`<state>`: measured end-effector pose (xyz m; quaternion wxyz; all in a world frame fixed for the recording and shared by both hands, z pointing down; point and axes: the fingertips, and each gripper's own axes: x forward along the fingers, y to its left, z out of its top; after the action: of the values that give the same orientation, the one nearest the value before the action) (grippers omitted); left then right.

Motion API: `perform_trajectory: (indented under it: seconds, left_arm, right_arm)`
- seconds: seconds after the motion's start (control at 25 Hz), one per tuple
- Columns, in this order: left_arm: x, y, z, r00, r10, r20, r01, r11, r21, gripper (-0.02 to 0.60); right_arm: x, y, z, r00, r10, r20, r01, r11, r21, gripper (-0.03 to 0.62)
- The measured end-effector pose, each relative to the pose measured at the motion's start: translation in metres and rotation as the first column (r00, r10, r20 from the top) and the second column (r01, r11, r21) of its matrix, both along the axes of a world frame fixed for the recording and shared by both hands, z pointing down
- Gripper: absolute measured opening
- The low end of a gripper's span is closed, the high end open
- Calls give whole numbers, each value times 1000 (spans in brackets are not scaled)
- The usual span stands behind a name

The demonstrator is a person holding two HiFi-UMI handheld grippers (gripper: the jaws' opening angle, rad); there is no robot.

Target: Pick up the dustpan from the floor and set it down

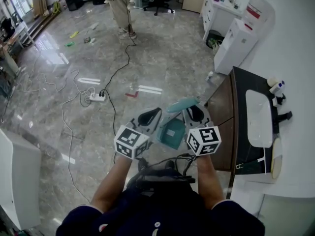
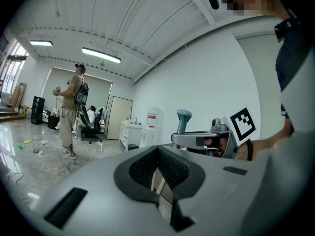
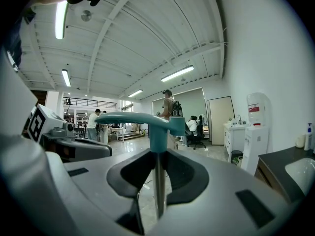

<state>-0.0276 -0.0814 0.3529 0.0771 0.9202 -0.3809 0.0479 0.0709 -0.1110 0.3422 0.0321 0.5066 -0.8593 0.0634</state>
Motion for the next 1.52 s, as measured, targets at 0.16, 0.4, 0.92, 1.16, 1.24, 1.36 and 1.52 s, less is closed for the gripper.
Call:
perform_trajectory:
  seconds: [0.16,0.4,0.92,1.16,1.24,1.36,1.52]
  left_arm:
    - [1,-2,3,1000,0,3,0,1000,-17,14]
    - [10,-7,17,1000,-7,15,8,999,-40,14]
    - [30,-31,92,996,-26,91,40,987,-154,14]
    - [42,-42,133,993,-24,112,46,979,-197,14]
    - [49,-45,142,993,-28,118,53,976,-211,14]
    - [55,-47,160,991,-26,131,57,969,-240,14]
    - [60,-51,176,990,-35,138,73,957,-280,14]
  right_arm:
    - [2,-2,4,1000,3,3,-3,1000,-9,94]
    - [12,-7,18,1000,10,0,-10,999,-36,94]
    - [43,-37,97,999,8,-38,-13,990,-144,94]
    - [59,-56,153,997,-1,-77,-16,975,-221,92]
    - [66,-62,174,996,-6,-89,-17,968,-249,94]
    - [74,-68,205,994,-20,-110,-14,955,-296,93]
    - [84,-72,246,989,-40,-144,-14,934,-356,94]
